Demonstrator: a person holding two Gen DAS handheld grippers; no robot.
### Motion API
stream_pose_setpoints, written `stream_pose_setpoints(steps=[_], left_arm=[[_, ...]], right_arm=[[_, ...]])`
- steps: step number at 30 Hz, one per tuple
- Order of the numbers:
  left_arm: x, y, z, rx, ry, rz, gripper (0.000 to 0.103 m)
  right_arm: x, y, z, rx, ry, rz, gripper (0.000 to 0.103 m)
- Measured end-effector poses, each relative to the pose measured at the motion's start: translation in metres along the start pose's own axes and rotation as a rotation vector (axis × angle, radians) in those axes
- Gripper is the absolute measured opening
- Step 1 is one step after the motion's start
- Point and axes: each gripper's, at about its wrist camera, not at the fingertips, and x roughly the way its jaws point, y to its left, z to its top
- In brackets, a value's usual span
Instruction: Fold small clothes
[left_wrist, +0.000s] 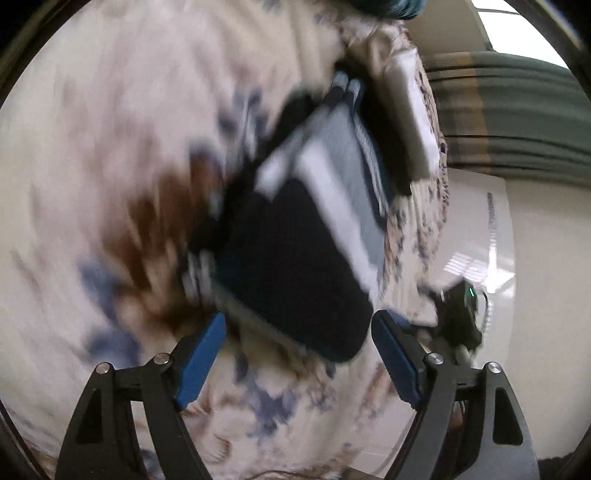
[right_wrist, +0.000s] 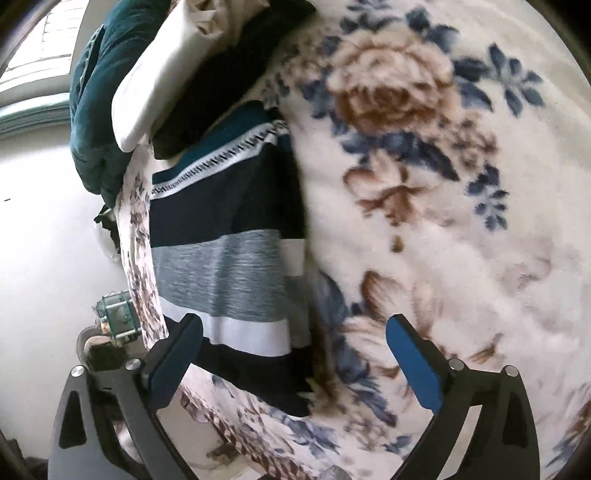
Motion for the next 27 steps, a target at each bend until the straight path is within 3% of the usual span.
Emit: stream_pose_setpoints(steps=[4, 8, 13, 15, 16, 17, 18, 19, 22, 25, 27], left_arm=[[0.044, 0.015, -0.006, -0.076, -0.048, -0.115, 0.080], [0.082, 0.022, 0.011, -0.083, -0.134, -0.103, 0.080], [0.081, 0.015, 0.023, -0.149, -0.260, -0.104, 0.082], [0.076, 0.012, 0.030, -0.172, -0.306, -0.115, 0.081], [0.074, 0.012, 0.035, -0.186, -0.328, -0.123, 0.073], [0.070, 0.012, 0.040, -0.196, -0.347, -0.133, 0.056], [0.069, 0.013, 0.048, -0.199, -0.357, -0.140, 0.049], [0.066, 0.010, 0.054, -0.193, -0.358, -0.140, 0.043], [0.049, -0.004, 0.074, -0.123, -0.345, -0.130, 0.039], [0.026, -0.016, 0.094, -0.034, -0.300, -0.118, 0.038], [0.015, -0.021, 0.109, 0.054, -0.229, -0.094, 0.038]], right_arm=[[0.033, 0.003, 0.030, -0.038, 0.046, 0.069, 0.101], [0.080, 0.011, 0.074, -0.075, 0.077, 0.147, 0.101], [0.105, 0.029, 0.104, -0.096, 0.076, 0.238, 0.101], [0.105, 0.040, 0.106, -0.113, 0.059, 0.300, 0.089], [0.108, 0.044, 0.107, -0.110, 0.042, 0.294, 0.080], [0.114, 0.044, 0.107, -0.097, 0.022, 0.266, 0.070], [0.119, 0.043, 0.107, -0.087, 0.015, 0.235, 0.044], [0.123, 0.041, 0.106, -0.071, 0.005, 0.217, 0.030], [0.119, 0.038, 0.091, -0.044, -0.054, 0.237, 0.017], [0.098, 0.041, 0.064, -0.018, -0.121, 0.241, 0.015], [0.081, 0.039, 0.032, 0.020, -0.161, 0.243, 0.015]])
